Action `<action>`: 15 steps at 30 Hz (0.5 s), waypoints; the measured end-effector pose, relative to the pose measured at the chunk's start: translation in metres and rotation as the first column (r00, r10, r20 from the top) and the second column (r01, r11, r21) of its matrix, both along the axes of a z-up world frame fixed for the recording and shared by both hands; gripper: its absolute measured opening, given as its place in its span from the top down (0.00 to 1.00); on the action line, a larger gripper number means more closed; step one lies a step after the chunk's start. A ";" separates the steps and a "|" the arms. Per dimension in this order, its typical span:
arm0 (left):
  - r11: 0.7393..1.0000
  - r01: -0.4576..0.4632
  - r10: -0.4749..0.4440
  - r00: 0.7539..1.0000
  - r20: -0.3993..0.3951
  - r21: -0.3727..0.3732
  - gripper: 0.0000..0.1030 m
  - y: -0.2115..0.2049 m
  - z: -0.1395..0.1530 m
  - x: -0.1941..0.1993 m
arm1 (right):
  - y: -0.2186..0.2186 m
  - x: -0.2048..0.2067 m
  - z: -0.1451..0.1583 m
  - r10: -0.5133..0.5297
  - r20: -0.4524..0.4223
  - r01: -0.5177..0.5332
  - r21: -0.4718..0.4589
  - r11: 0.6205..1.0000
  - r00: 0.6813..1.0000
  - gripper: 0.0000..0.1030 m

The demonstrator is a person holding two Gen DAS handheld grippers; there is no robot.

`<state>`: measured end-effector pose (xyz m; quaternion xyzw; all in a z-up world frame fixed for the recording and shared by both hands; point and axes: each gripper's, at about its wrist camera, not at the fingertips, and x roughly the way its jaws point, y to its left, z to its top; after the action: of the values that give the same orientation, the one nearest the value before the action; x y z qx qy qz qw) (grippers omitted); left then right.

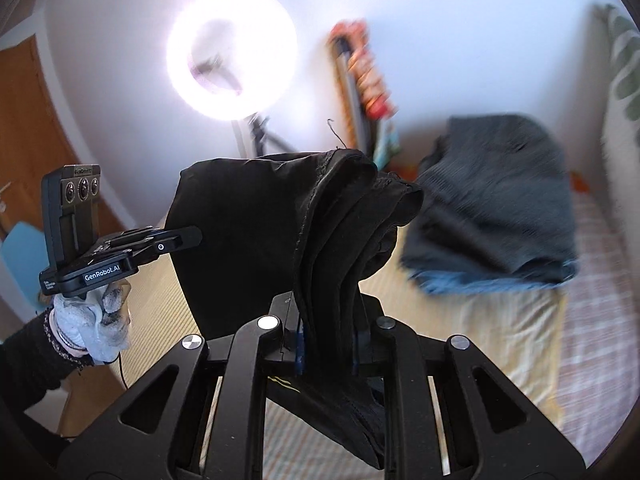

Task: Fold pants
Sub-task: 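Carry the lifted shorts with both tools onto the stack of clothes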

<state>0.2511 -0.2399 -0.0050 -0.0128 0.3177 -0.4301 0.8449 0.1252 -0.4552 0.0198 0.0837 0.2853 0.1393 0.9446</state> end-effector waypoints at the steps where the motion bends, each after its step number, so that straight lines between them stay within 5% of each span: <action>1: 1.000 0.010 -0.010 1.000 0.010 -0.005 0.94 -0.008 0.006 0.004 | -0.009 -0.001 0.007 -0.019 0.013 0.019 -0.003 1.000 1.000 0.84; 15: 0.992 0.124 -0.121 0.979 0.165 -0.007 0.94 -0.136 0.067 0.062 | -0.127 0.058 0.071 -0.210 0.114 0.214 -0.026 0.976 0.971 0.84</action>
<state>0.3128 -0.3759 0.0616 0.0348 0.2435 -0.4839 0.8398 0.1830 -0.5817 0.0908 0.0878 0.2244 0.0367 0.9698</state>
